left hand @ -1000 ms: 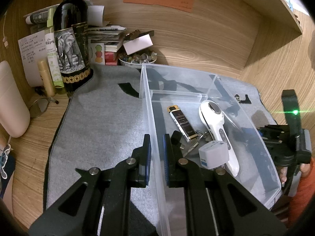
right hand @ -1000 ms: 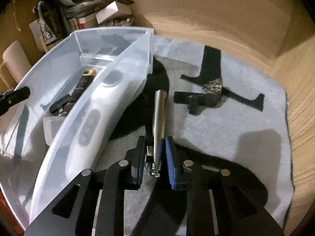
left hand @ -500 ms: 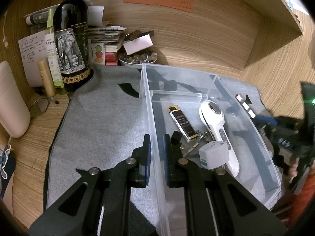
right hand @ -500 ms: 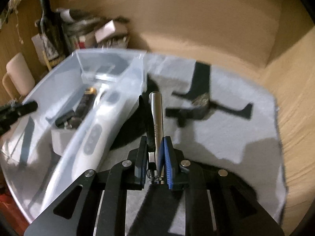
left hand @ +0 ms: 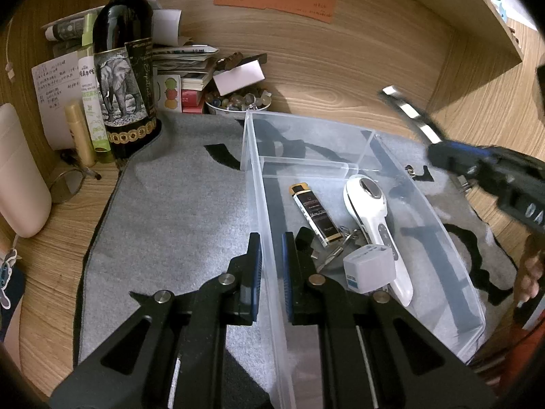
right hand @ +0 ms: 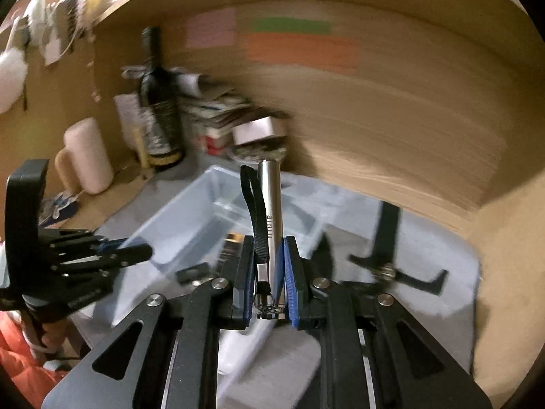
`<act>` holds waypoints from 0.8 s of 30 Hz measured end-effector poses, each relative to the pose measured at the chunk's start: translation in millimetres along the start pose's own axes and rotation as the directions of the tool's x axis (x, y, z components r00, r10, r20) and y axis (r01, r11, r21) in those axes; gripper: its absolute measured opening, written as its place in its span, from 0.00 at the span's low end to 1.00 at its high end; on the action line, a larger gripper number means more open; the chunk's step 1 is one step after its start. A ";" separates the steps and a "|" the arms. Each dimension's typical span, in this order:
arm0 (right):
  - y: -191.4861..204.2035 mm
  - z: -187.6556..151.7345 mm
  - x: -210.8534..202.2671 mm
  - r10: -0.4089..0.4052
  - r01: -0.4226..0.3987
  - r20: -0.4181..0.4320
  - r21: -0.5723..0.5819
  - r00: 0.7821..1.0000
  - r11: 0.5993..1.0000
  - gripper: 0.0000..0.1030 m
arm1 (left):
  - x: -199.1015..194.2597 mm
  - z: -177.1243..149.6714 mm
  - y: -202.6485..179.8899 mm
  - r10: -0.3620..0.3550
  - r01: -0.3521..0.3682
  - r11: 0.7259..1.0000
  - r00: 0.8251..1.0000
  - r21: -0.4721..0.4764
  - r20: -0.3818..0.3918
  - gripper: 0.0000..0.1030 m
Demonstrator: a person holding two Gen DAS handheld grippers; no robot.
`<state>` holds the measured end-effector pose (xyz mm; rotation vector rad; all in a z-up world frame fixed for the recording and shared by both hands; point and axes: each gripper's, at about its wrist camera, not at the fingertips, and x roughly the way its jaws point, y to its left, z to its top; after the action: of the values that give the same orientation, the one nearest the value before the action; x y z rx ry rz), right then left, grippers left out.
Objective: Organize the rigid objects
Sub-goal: 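Carry the flashlight over the box and lower it inside, then open the right gripper and move it to the black cone-ended tool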
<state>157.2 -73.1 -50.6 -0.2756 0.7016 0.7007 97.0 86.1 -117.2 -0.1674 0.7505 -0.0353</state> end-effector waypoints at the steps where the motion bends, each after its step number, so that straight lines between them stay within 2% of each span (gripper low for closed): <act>1: 5.4 -0.2 5.4 0.008 -0.008 -0.010 -0.009 1.000 1.000 0.14 | -0.2 -0.2 -0.3 0.000 0.000 1.000 1.000 0.000 0.001 0.10; 8: 24.6 -3.2 46.3 0.048 -0.056 -0.127 -0.058 0.991 0.997 0.14 | -0.1 -0.3 1.0 -0.008 0.008 1.000 1.000 -0.004 0.002 0.10; 17: 28.0 -11.4 70.2 0.069 -0.090 -0.252 -0.073 0.965 0.993 0.14 | 0.0 -0.3 0.9 -0.008 0.008 1.000 1.000 -0.005 0.002 0.10; 23: 24.6 -9.4 71.1 0.068 -0.084 -0.256 -0.051 0.964 0.995 0.14 | -0.1 -0.4 0.9 -0.007 0.008 1.000 1.000 -0.004 0.002 0.10; 24: 23.4 -9.0 69.1 0.070 -0.084 -0.253 -0.045 0.965 0.995 0.17 | 0.0 -0.3 0.8 -0.007 0.007 1.000 1.000 -0.004 0.002 0.10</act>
<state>175.1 -25.7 -103.9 -0.3942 0.9389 0.7683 96.8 86.8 -117.6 -0.1737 0.7483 -0.0400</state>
